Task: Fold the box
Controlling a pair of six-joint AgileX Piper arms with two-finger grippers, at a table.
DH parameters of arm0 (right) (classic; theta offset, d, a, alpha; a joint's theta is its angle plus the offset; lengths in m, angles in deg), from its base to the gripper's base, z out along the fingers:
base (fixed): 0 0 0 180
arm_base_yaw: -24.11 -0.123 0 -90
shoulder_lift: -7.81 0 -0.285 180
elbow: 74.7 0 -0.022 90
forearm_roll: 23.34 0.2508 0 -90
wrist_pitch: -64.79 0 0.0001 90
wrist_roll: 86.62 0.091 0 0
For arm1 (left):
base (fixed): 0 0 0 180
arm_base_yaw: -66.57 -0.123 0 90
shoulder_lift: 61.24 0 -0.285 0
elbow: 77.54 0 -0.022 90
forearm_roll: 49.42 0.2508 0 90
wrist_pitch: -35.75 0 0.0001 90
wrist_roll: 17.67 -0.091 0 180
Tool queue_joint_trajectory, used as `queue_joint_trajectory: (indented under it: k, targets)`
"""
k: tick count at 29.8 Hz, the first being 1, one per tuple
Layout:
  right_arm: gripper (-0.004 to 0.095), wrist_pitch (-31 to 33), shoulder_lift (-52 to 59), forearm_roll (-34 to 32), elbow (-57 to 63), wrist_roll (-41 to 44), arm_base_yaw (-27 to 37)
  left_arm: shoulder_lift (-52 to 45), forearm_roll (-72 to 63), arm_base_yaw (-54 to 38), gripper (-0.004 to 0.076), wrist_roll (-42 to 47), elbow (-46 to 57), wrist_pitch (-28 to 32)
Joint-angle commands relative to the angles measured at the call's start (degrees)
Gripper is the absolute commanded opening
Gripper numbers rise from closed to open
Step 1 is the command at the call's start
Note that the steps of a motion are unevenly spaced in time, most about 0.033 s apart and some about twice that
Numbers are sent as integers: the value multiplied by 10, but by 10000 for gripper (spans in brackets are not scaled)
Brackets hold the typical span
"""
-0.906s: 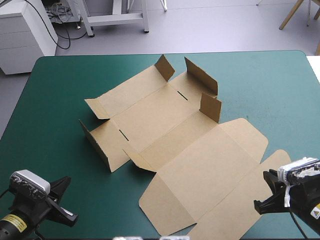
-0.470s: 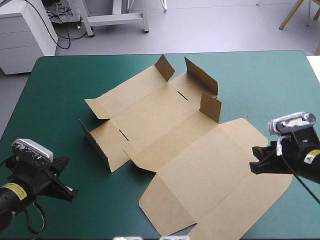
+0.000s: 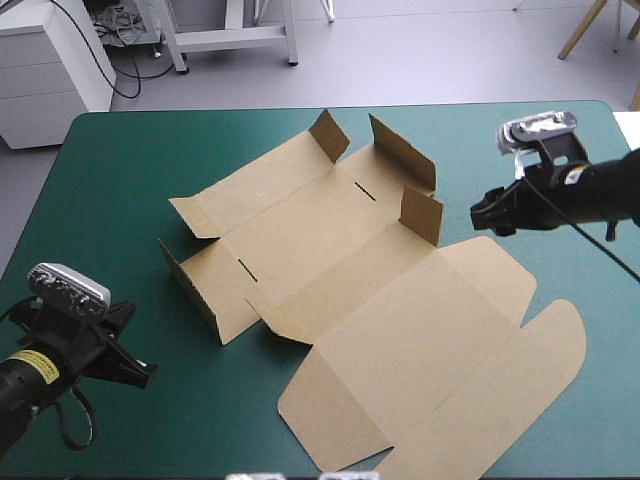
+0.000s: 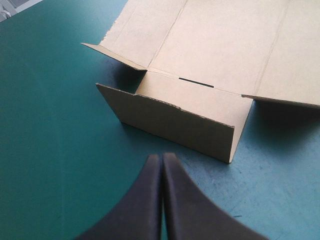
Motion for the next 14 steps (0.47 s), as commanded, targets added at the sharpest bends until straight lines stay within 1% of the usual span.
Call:
queue_joint_trajectory:
  k: [1,9,14]
  targets:
    - [572,-18,-54,27,-71,-18,0,5,2,3,-10,9,-20,37]
    - [572,-18,-191,34,-171,-30,-2,5,2,3,-10,9,-20,25]
    - [571,-18,-264,29,-204,-45,-26,5,2,3,-10,18,-20,25]
